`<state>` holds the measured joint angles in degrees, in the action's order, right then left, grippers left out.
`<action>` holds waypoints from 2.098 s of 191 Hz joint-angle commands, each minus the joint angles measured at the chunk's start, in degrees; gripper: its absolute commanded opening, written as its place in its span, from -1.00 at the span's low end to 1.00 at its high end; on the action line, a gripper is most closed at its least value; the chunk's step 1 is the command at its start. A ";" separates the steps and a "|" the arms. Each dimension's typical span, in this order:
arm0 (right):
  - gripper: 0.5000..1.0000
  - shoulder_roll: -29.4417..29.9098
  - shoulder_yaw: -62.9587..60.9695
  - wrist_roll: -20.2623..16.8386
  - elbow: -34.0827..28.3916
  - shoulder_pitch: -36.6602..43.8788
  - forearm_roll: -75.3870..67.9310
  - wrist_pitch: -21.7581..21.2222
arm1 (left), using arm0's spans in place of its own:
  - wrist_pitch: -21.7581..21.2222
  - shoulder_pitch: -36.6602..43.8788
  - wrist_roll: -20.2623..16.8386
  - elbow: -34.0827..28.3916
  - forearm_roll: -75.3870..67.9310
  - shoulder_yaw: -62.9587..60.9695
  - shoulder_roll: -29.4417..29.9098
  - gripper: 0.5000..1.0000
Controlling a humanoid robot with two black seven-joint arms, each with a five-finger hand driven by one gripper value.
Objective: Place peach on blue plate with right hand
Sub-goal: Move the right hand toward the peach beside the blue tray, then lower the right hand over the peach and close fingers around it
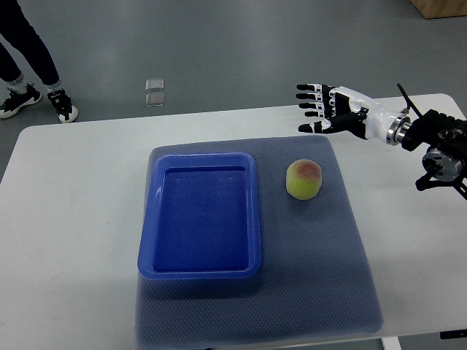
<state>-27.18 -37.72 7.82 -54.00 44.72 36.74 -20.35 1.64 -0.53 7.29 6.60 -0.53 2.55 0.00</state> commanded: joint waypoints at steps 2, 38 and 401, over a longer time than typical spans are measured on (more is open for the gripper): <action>0.71 -1.74 0.01 0.01 -1.54 1.24 5.44 -1.36 | 0.03 0.01 0.01 0.00 0.00 0.00 0.00 1.00; 0.71 -3.14 0.10 2.90 -2.42 3.00 22.48 -2.68 | 0.03 0.01 0.01 0.00 0.00 0.00 0.00 1.00; 0.69 3.62 30.69 5.54 2.67 16.89 50.27 -0.75 | 0.03 0.01 0.01 0.00 0.00 0.00 0.00 1.00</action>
<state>-23.60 -7.38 12.61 -51.36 61.64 86.85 -21.62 1.61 -0.55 7.31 6.59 -0.53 2.55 0.00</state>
